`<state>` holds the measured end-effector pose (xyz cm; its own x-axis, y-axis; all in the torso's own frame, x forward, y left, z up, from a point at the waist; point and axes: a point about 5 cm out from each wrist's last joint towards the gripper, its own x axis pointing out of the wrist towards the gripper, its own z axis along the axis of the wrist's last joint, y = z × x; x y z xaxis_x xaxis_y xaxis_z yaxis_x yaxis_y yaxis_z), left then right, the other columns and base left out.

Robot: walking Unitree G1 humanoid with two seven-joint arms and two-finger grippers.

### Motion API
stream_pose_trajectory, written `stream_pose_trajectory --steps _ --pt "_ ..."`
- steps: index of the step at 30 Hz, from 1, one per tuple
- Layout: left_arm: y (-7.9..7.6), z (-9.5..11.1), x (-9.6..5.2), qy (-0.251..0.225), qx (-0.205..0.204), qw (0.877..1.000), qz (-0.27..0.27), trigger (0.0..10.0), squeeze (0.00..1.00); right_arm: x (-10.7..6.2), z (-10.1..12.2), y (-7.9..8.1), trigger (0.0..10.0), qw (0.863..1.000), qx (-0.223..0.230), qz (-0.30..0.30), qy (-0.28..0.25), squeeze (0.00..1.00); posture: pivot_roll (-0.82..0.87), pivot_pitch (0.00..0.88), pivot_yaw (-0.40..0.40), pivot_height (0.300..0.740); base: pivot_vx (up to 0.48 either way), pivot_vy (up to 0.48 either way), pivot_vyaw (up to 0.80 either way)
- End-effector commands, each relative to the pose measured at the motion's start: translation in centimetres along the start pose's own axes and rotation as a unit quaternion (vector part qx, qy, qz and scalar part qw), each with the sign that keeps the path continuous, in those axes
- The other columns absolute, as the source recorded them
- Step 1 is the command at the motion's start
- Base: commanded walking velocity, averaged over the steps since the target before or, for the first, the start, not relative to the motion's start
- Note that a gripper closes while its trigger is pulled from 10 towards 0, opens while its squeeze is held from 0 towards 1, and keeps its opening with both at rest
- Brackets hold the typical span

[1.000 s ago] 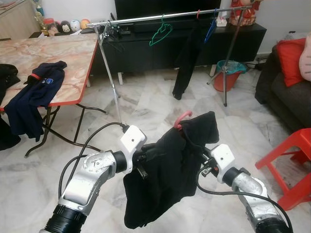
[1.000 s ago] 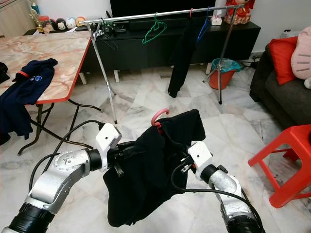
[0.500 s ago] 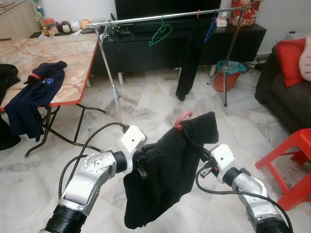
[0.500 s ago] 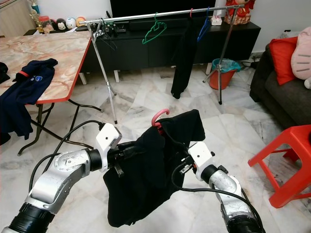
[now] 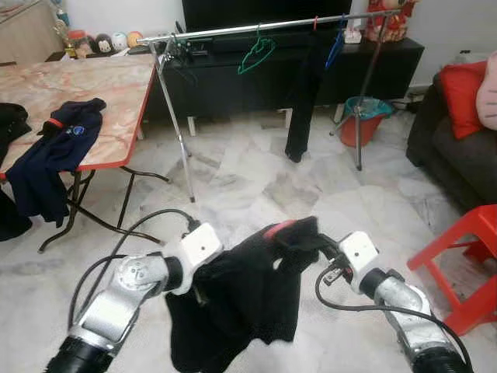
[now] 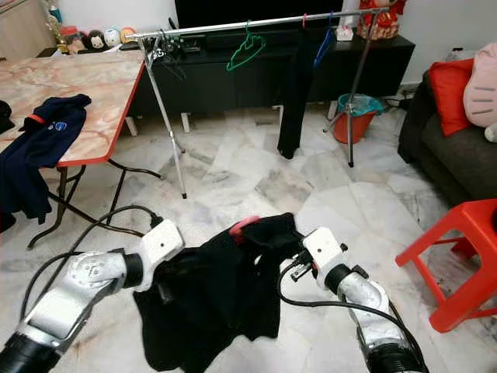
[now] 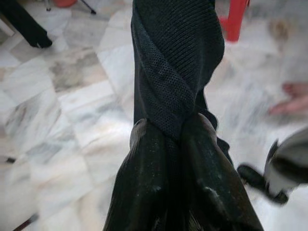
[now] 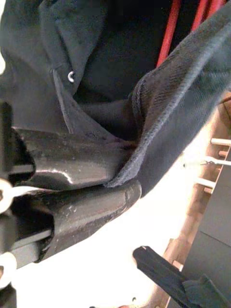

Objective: Hang hanger

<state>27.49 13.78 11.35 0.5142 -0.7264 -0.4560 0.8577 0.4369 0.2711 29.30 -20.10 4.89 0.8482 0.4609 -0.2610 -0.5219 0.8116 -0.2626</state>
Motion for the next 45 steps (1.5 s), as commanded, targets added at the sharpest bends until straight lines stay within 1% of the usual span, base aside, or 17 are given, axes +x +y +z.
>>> stream_pose_trajectory --steps 1,5,8,14,16,17,19,20,22,24,31,33,35,39,40,44,45 --pt "-0.1 -0.3 -0.3 0.008 0.021 1.000 -0.013 10.0 0.00 0.3 0.5 -0.2 0.0 1.000 -0.015 0.003 -0.004 0.00 0.05 0.000 0.007 0.740 0.000 0.000 0.00" --pt "0.0 -0.2 -1.2 -0.001 0.035 0.999 -0.035 10.0 0.00 0.2 0.3 -0.3 0.0 1.000 -0.024 0.010 0.008 0.00 0.05 0.000 0.005 0.740 0.000 0.000 0.00" --pt "0.2 0.4 -2.4 -0.026 0.038 0.997 -0.062 10.0 0.00 0.0 -0.1 -0.6 0.0 0.999 -0.035 0.010 0.027 0.00 0.05 0.000 0.004 0.740 0.000 0.000 0.00" --pt "0.5 0.8 -3.9 -0.034 0.065 0.991 -0.112 10.0 0.00 -0.2 -0.5 -0.7 0.0 0.998 -0.039 0.014 0.041 0.00 0.06 0.000 0.002 0.740 0.000 0.000 0.00" --pt "0.2 0.1 -4.9 0.015 0.109 0.980 -0.166 10.0 0.00 -0.3 -0.9 -0.7 0.0 0.997 -0.045 0.020 0.055 0.00 0.06 0.000 0.001 0.740 0.000 0.000 0.00" --pt "0.1 0.0 -5.0 0.022 0.114 0.978 -0.173 10.0 0.00 -0.3 -0.9 -0.7 0.0 0.997 -0.046 0.020 0.056 0.00 0.06 0.000 0.001 0.740 0.000 0.000 0.00" --pt "0.0 -0.9 -5.4 0.072 0.144 0.967 -0.200 10.0 0.00 -0.3 -1.0 -0.7 0.0 0.997 -0.046 0.022 0.057 0.00 0.06 0.000 0.000 0.740 0.000 0.000 0.00" --pt "0.0 -0.9 -5.4 0.072 0.144 0.967 -0.200 10.0 0.00 -0.3 -1.0 -0.7 0.0 0.997 -0.046 0.022 0.057 0.00 0.06 0.000 0.000 0.740 0.000 0.000 0.00" --pt "0.1 -1.9 -5.7 0.127 0.194 0.948 -0.218 10.0 0.00 -0.3 -1.0 -0.7 0.0 0.997 -0.047 0.026 0.058 0.00 0.06 0.000 -0.001 0.740 0.000 0.000 0.00" --pt "0.2 -2.2 -5.7 0.141 0.217 0.940 -0.224 10.0 0.00 -0.3 -1.0 -0.7 0.0 0.997 -0.047 0.029 0.059 0.00 0.06 0.000 -0.002 0.740 0.000 0.000 0.00" --pt "0.9 -1.6 -5.0 0.124 0.249 0.938 -0.209 10.0 0.00 -0.1 -1.0 -0.5 0.0 0.996 -0.053 0.042 0.066 0.00 0.06 0.000 -0.001 0.740 0.000 0.000 0.00" --pt "0.9 -1.5 -5.3 0.124 0.253 0.933 -0.225 10.0 0.00 -0.2 -1.4 -0.2 0.0 0.994 -0.059 0.058 0.077 0.00 0.07 0.000 -0.004 0.740 0.000 0.000 0.00" --pt "0.7 -1.3 -5.6 0.128 0.263 0.924 -0.248 10.0 0.00 -0.4 -1.8 0.0 0.0 0.991 -0.072 0.067 0.090 0.00 0.07 0.000 -0.007 0.740 0.000 0.000 0.00" --pt "0.7 -1.1 -5.8 0.147 0.313 0.900 -0.264 10.0 0.00 -0.6 -2.3 0.2 0.0 0.988 -0.080 0.075 0.107 0.00 0.08 0.000 -0.006 0.740 0.000 0.000 0.00" --pt "1.1 -1.2 -5.7 0.170 0.346 0.885 -0.259 10.0 0.00 -0.6 -2.5 0.3 0.0 0.986 -0.089 0.082 0.117 0.00 0.08 0.000 -0.005 0.740 0.000 0.000 0.00" --pt "2.3 -1.9 -5.1 0.195 0.373 0.879 -0.223 10.0 0.00 -0.6 -2.8 0.5 0.0 0.983 -0.087 0.091 0.131 0.00 0.07 0.000 -0.004 0.740 0.000 0.000 0.00" --pt "3.0 -2.1 -4.9 0.212 0.390 0.874 -0.196 10.0 0.00 -0.7 -3.0 0.6 0.0 0.982 -0.091 0.098 0.137 0.00 0.07 0.000 -0.004 0.740 0.000 0.000 0.00"
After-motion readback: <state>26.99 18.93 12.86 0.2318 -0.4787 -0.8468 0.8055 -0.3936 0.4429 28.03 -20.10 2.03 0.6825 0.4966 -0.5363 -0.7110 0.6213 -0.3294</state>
